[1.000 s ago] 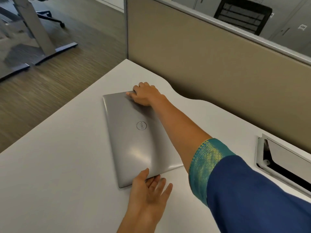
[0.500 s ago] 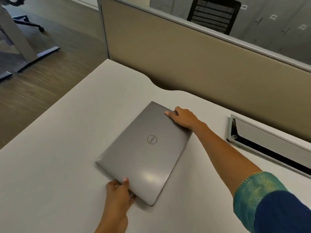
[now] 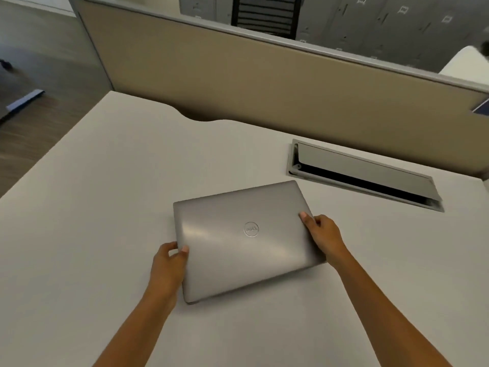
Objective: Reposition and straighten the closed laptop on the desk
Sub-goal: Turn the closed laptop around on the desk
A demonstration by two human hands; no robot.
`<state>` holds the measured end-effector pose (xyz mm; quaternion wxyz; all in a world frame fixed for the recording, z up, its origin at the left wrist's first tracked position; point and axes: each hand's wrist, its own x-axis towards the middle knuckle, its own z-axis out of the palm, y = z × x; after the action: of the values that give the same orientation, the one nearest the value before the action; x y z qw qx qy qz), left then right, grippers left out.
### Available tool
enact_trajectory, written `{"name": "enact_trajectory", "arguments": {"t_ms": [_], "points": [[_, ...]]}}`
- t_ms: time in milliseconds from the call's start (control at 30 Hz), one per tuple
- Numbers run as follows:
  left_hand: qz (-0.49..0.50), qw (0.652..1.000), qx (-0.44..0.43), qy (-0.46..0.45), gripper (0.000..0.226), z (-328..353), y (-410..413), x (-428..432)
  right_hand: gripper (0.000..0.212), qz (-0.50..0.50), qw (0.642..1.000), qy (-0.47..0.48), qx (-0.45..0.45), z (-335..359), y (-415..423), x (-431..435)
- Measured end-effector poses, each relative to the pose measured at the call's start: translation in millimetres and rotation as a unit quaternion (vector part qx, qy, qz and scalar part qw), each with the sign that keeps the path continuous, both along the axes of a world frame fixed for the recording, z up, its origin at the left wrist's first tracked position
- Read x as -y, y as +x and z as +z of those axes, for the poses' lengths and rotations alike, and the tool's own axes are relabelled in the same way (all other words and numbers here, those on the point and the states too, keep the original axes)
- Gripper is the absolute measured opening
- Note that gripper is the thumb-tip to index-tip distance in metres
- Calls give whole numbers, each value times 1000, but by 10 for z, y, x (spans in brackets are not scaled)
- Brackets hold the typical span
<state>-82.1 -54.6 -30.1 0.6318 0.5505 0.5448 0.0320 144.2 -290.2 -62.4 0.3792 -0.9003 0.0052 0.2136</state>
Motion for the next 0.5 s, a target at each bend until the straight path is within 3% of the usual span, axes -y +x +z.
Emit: {"name": "enact_trajectory", "arguments": {"t_ms": [267,500], "points": [[-111,993,-4,27,36,-79,318,882,54,-147,989,19,-21,-69,-528,1515],[-150,988,-24,38,38,-264,359,1530,47,-150,988,13,-17,-31,-800,2352]]}}
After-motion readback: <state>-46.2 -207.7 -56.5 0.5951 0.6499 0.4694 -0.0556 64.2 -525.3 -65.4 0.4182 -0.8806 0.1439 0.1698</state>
